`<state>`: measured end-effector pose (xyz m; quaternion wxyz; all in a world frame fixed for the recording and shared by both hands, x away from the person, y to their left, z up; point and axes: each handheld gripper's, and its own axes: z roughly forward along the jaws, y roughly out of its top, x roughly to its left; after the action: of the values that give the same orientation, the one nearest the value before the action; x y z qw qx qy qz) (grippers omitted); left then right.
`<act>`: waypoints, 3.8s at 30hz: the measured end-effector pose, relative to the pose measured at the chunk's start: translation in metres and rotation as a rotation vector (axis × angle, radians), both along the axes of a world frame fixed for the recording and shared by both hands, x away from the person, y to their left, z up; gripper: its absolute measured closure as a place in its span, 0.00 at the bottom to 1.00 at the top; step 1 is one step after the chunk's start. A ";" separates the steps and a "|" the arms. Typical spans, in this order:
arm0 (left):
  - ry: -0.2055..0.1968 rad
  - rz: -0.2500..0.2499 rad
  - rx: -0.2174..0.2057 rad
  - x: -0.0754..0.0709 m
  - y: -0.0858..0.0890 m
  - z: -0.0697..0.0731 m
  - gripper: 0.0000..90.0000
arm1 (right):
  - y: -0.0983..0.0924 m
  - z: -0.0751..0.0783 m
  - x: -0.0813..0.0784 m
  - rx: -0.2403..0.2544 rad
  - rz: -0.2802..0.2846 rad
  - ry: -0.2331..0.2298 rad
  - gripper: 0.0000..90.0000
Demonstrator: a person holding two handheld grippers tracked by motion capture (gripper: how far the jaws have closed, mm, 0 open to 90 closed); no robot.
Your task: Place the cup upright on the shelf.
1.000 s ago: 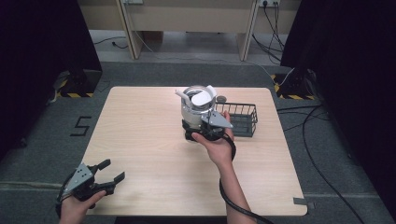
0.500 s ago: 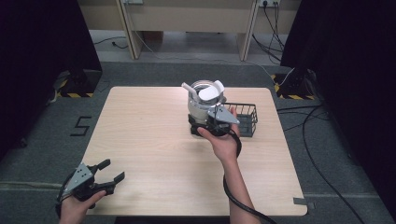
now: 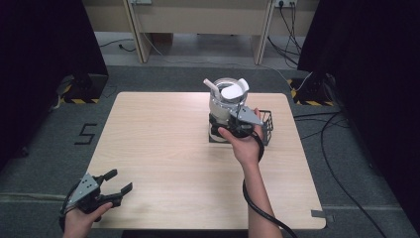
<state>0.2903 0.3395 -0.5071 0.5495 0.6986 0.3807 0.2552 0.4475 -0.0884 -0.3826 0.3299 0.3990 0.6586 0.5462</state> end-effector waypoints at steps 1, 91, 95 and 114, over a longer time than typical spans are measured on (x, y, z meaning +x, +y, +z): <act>0.000 0.000 0.000 0.000 0.000 0.000 0.21 | -0.001 0.001 0.001 -0.003 -0.004 -0.003 0.12; 0.009 0.006 -0.003 0.001 0.001 -0.001 0.20 | -0.050 -0.044 0.081 -0.031 -0.257 0.126 0.12; 0.008 0.006 -0.002 0.001 0.001 -0.001 0.20 | -0.050 -0.045 0.080 -0.037 -0.257 0.118 0.12; 0.006 0.003 0.001 0.000 0.001 -0.001 0.20 | -0.046 -0.056 0.070 -0.042 -0.278 0.071 0.08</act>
<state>0.2907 0.3403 -0.5083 0.5474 0.6992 0.3833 0.2540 0.5179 -0.1342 -0.4385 0.3870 0.4984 0.6195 0.4670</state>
